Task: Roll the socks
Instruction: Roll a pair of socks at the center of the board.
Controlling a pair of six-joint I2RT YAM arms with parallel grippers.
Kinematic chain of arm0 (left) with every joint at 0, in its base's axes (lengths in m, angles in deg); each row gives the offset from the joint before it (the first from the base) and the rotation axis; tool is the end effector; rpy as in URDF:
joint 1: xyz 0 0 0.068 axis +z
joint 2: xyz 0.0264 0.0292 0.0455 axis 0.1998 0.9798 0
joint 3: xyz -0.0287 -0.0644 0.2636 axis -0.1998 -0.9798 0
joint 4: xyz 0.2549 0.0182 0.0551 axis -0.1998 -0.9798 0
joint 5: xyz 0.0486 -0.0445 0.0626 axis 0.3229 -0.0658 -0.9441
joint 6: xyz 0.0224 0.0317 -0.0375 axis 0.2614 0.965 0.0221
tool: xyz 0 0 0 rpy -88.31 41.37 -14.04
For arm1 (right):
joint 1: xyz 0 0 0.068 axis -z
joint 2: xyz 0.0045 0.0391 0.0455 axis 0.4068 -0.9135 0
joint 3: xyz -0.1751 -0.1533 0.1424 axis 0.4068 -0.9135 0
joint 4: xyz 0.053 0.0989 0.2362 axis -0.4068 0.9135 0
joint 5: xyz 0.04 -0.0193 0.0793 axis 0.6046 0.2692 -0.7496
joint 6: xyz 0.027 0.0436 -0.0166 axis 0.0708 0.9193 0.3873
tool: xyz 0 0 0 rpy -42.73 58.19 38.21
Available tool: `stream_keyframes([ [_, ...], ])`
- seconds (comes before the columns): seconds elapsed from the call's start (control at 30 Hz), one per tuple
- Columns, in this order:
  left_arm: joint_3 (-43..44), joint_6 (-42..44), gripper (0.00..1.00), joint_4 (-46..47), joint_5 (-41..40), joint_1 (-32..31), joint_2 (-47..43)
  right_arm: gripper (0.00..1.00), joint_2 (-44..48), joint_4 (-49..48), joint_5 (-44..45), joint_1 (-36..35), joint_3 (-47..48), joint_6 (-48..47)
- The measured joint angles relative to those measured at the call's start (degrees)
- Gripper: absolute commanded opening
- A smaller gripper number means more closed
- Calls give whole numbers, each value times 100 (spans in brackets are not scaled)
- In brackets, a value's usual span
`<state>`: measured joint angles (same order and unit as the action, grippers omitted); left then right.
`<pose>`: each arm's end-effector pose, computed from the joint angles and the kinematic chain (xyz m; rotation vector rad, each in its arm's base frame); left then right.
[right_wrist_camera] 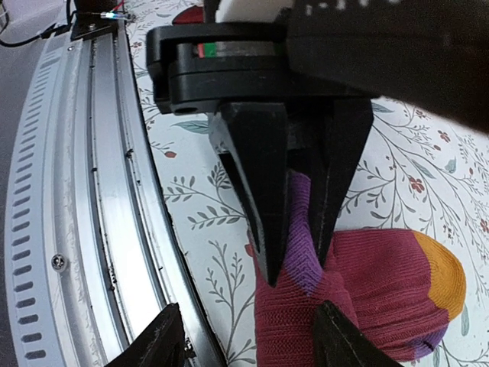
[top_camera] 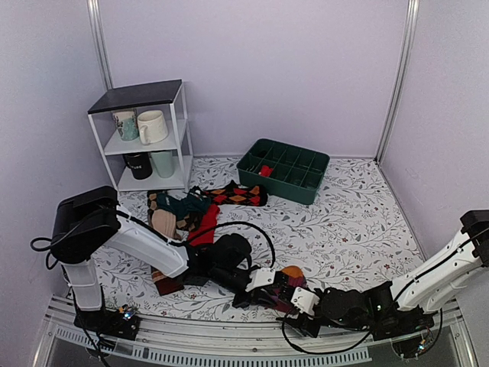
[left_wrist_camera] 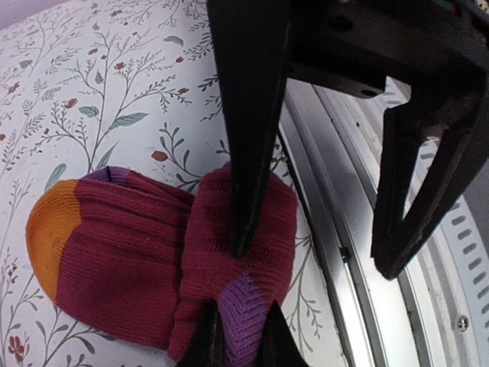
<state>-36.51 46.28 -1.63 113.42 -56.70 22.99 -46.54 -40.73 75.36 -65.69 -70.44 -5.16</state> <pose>0.1183 -0.3403 0.1074 1.8137 1.5919 -0.9885 0.0141 0.2286 0.1255 -1.2711 1.7846 0.5865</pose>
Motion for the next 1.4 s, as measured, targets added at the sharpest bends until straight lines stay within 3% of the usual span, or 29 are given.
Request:
stream_keyframes([
  [0.43, 7, -87, 0, 9, 42, 15, 20, 53, -179, 778, 708, -243, 385, 1172],
  [0.7, 9, -107, 0, 15, 55, 20, 24, 60, 76, 1231, 1067, -417, 382, 1915],
  [0.8, 4, -94, 0, 17, 61, 20, 24, 59, 979, 1530, 1115, -407, -42, 2090],
  [0.83, 4, -85, 0, 22, 66, 22, 24, 59, 1991, 1609, 1086, -361, -525, 2135],
  [0.97, 4, -76, 0, 26, 83, 26, 31, 59, 3598, 1316, 850, -212, -1480, 2083],
  [1.07, 4, -74, 0, 33, 87, 26, 35, 60, 4238, 1252, 767, -175, -1751, 1899],
  [1.2, 4, -66, 0, 35, 94, 31, 35, 62, 3989, 774, 699, -175, -1751, 1665],
  [1.4, 22, -46, 0, 46, 151, 42, 63, 63, 1558, 560, 426, -173, -1209, 1333],
])
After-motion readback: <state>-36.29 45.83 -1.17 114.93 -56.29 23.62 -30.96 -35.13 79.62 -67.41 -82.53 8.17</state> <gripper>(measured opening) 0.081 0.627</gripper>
